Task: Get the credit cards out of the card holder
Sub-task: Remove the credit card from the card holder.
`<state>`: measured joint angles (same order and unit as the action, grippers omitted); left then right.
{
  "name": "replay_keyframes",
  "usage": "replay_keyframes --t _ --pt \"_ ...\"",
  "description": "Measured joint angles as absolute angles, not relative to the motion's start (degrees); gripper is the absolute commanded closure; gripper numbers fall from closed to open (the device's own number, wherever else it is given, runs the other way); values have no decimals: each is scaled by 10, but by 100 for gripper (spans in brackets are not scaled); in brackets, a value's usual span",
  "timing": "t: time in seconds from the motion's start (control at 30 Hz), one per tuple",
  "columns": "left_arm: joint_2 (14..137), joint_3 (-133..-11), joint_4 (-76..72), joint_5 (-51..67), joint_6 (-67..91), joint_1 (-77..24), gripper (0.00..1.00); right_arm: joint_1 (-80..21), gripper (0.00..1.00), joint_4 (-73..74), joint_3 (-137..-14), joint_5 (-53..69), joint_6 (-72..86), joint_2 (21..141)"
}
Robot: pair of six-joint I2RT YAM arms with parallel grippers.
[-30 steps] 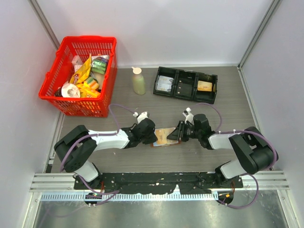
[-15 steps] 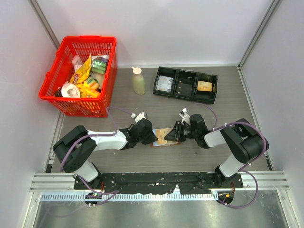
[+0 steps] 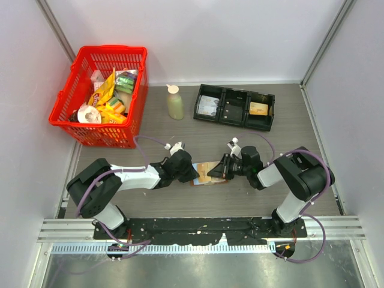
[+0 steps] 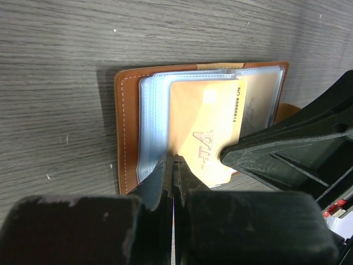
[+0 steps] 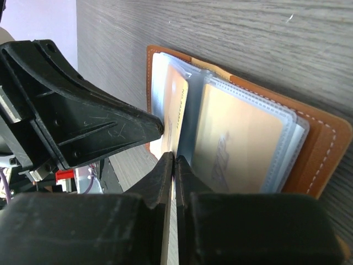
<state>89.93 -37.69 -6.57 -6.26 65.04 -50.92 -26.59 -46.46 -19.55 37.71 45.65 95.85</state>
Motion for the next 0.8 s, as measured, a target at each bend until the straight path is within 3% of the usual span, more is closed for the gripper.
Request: replay_keyframes --t 0.17,0.47,0.63,0.8 --pt "899 -371 -77 -57 657 -506 100 -248 99 -477 -181 397 460 952" --pt "899 -368 -81 -49 658 -503 100 -213 99 -474 -168 425 456 942" --pt "888 -359 -83 -40 651 -502 89 -211 99 -456 -170 432 447 941" --pt "881 -355 -84 -20 638 -502 88 -209 99 -453 -174 438 444 944"
